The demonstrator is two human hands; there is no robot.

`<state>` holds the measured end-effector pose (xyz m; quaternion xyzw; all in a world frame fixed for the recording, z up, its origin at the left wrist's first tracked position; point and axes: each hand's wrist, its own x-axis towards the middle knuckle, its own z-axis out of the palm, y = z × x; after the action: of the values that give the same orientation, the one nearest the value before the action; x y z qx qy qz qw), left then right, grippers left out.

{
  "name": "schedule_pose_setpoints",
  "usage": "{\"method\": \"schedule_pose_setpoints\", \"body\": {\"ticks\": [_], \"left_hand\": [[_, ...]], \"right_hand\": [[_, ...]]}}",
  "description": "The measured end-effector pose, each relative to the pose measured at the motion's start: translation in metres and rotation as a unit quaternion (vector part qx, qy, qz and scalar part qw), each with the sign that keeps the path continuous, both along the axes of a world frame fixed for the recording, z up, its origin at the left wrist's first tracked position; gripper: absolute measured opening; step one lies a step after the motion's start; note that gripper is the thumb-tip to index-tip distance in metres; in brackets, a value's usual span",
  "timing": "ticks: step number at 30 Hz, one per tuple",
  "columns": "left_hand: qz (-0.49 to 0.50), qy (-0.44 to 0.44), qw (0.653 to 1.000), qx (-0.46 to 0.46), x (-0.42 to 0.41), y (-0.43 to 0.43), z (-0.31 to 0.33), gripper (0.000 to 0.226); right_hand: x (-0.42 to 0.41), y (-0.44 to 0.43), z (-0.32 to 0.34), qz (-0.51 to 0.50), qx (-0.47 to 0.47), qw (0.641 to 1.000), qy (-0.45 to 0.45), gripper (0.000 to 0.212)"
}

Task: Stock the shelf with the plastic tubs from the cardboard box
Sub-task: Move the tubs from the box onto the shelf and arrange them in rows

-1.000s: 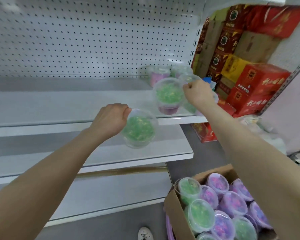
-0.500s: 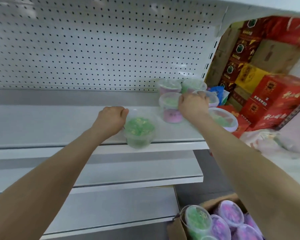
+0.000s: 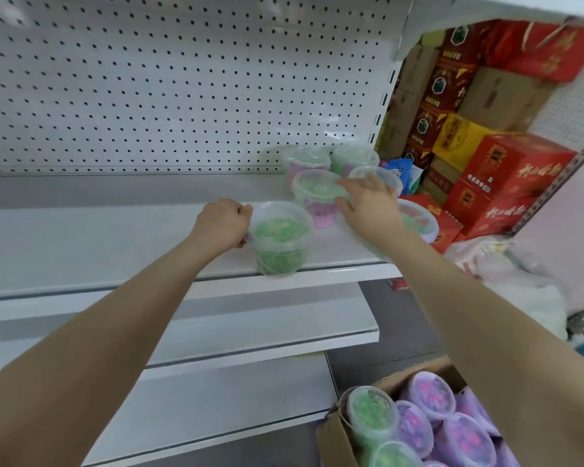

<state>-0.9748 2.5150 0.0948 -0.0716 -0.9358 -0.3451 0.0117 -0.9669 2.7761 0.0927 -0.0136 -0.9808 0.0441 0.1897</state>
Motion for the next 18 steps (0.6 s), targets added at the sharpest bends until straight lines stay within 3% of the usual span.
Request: {"method": "schedule_pose_setpoints", "body": {"ticks": [5, 10, 12, 14, 16, 18], "left_hand": [[0.011, -0.027, 0.992, 0.127, 0.005, 0.034, -0.002, 0.025], [-0.047, -0.038, 0.977, 0.206, 0.021, 0.042, -0.009, 0.04], [-0.083, -0.021, 0.985, 0.149, 0.028, 0.039, -0.013, 0.048], [-0.122, 0.038, 0.992, 0.022, 0.033, 0.035, -0.017, 0.049], [-0.145, 0.156, 0.972, -0.097, 0.035, 0.029, -0.022, 0.044], [-0.154, 0.248, 0.945, -0.147, 0.036, 0.025, -0.026, 0.043]], "right_hand": [[0.049, 0.046, -0.005, -0.055, 0.003, 0.995, 0.089, 0.04], [0.081, 0.068, -0.014, -0.083, 0.024, 0.993, 0.079, 0.05], [0.087, 0.07, -0.019, -0.089, 0.031, 0.995, 0.04, 0.058], [0.09, 0.069, -0.023, -0.087, 0.033, 0.996, 0.012, 0.06], [0.093, 0.069, -0.025, -0.086, 0.033, 0.996, 0.004, 0.055], [0.095, 0.07, -0.025, -0.084, 0.032, 0.996, -0.002, 0.045]]}}
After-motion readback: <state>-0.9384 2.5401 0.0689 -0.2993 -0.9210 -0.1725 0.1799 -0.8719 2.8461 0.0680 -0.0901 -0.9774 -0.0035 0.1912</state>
